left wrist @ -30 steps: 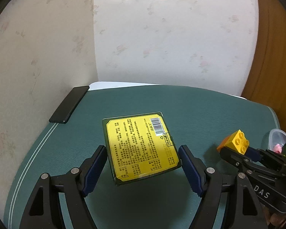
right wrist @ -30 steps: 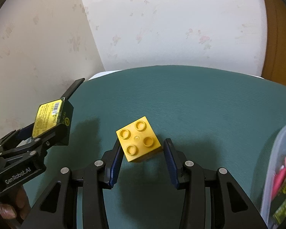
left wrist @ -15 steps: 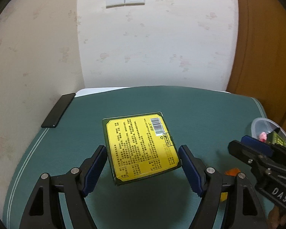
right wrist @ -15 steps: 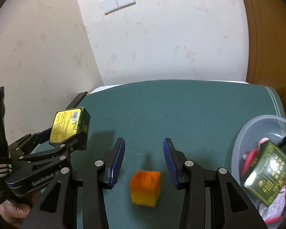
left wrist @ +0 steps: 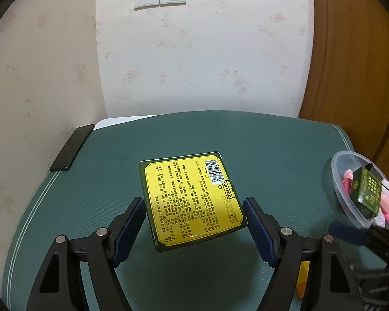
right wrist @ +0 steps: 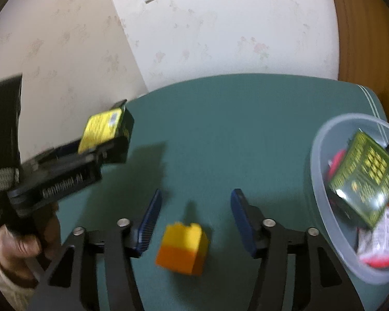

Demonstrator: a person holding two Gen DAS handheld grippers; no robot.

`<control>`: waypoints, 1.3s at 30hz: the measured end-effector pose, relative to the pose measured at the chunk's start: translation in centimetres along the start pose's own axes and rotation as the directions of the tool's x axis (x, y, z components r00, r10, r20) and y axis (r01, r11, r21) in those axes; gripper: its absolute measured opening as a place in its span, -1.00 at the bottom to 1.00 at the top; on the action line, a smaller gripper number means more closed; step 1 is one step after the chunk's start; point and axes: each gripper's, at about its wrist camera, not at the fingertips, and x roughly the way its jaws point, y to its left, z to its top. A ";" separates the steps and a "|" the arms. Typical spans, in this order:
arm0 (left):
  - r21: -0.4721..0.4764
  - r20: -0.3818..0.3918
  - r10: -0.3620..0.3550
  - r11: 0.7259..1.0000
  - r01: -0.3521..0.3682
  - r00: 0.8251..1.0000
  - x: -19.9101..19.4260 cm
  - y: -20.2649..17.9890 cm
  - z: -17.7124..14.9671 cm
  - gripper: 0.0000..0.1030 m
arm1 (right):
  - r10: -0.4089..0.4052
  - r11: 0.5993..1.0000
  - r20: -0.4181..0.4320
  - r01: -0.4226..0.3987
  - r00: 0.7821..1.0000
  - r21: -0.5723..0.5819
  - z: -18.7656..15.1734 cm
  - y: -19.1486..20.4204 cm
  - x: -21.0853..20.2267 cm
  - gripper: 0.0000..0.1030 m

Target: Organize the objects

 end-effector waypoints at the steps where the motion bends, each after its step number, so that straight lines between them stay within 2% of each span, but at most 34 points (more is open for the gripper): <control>1: 0.001 0.000 -0.003 1.000 0.003 1.000 0.0 -0.1 0.0 0.55 | 0.004 1.000 -0.013 -0.004 1.000 0.001 -0.3 0.0 0.1 0.13; 8: 0.006 0.002 -0.014 1.000 0.014 1.000 -0.3 -0.4 -0.2 0.55 | -0.014 0.997 -0.067 0.009 0.998 -0.075 -1.4 1.8 0.8 0.13; 9: 0.006 0.002 -0.014 1.000 0.014 1.000 -0.3 -0.5 -0.2 0.55 | -0.016 0.997 -0.072 0.010 0.997 -0.083 -1.4 1.9 0.9 0.09; 13: -0.001 0.001 -0.016 1.000 0.016 1.000 -0.4 -0.5 -0.3 0.55 | -0.005 0.997 -0.101 -0.003 0.995 -0.081 -1.5 1.7 1.6 -0.33; 18: -0.002 0.000 -0.016 1.000 0.016 1.000 -0.3 -0.8 -0.3 0.55 | -0.004 0.998 -0.085 -0.001 0.996 -0.067 -1.5 1.5 1.1 -0.33; 25: 0.002 -0.009 -0.022 1.000 0.022 1.000 -0.2 -1.3 -0.5 0.55 | 0.007 0.999 -0.019 -0.008 1.000 -0.038 -1.3 1.0 -0.4 -0.33; 31: 0.020 -0.017 -0.030 0.999 0.030 0.999 -0.2 -2.4 -0.9 0.55 | 0.009 1.000 0.074 -0.010 0.997 0.013 -0.6 0.0 -3.0 -0.33; 39: 0.053 -0.022 -0.063 0.997 0.065 0.998 -0.7 -4.5 -1.1 0.55 | -0.041 0.996 0.168 0.026 0.985 0.087 0.0 -2.9 -6.7 -0.33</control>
